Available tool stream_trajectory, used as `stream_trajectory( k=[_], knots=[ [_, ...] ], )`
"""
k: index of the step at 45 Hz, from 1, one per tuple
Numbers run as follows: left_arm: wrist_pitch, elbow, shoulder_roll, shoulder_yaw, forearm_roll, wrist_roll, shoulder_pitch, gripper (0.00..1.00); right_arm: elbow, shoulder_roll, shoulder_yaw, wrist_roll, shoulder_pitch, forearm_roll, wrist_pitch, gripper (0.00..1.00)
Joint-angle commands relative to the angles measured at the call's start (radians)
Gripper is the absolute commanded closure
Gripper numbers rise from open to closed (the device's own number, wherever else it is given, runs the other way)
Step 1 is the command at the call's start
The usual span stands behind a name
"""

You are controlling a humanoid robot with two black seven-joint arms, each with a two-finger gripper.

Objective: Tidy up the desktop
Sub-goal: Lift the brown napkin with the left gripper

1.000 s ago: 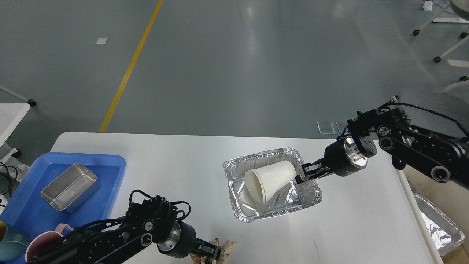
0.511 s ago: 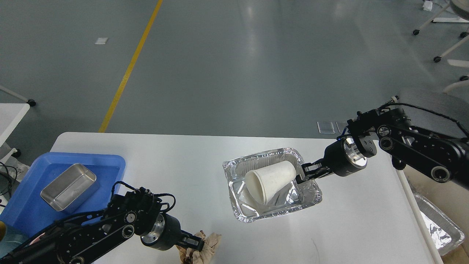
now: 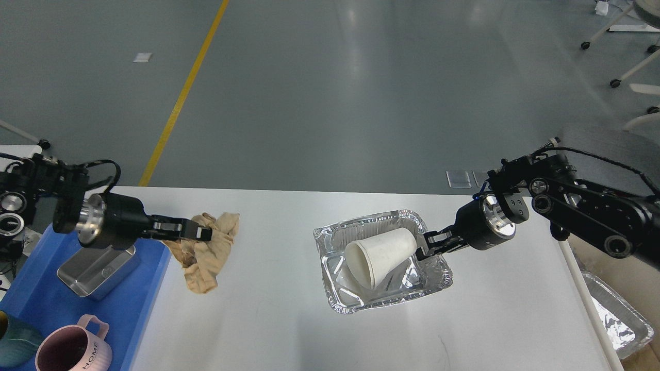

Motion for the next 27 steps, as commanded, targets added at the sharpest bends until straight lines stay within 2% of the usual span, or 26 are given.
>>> stream_trajectory(
  k=[1, 7, 15, 22, 27],
  knots=[
    [0.000, 0.000, 0.051, -0.078, -0.070, -0.006, -0.032, 1.00, 0.001, 0.000, 0.000, 0.000, 0.000, 0.000, 0.000, 1.00],
    [0.000, 0.000, 0.091, -0.090, -0.154, -0.022, -0.095, 1.00, 0.001, 0.002, 0.000, 0.000, 0.000, 0.000, 0.000, 1.00],
    [0.000, 0.003, 0.060, -0.075, -0.208, -0.029, -0.214, 1.00, 0.001, 0.005, 0.000, 0.000, 0.000, 0.000, 0.000, 1.00],
    [0.000, 0.026, -0.063, -0.035, -0.202, -0.029, -0.257, 1.00, 0.000, 0.005, 0.002, 0.002, 0.002, 0.000, 0.000, 1.00],
    [0.000, 0.072, -0.205, 0.075, -0.176, -0.017, -0.294, 1.00, 0.001, 0.006, 0.002, 0.002, 0.003, 0.002, 0.000, 1.00]
  ],
)
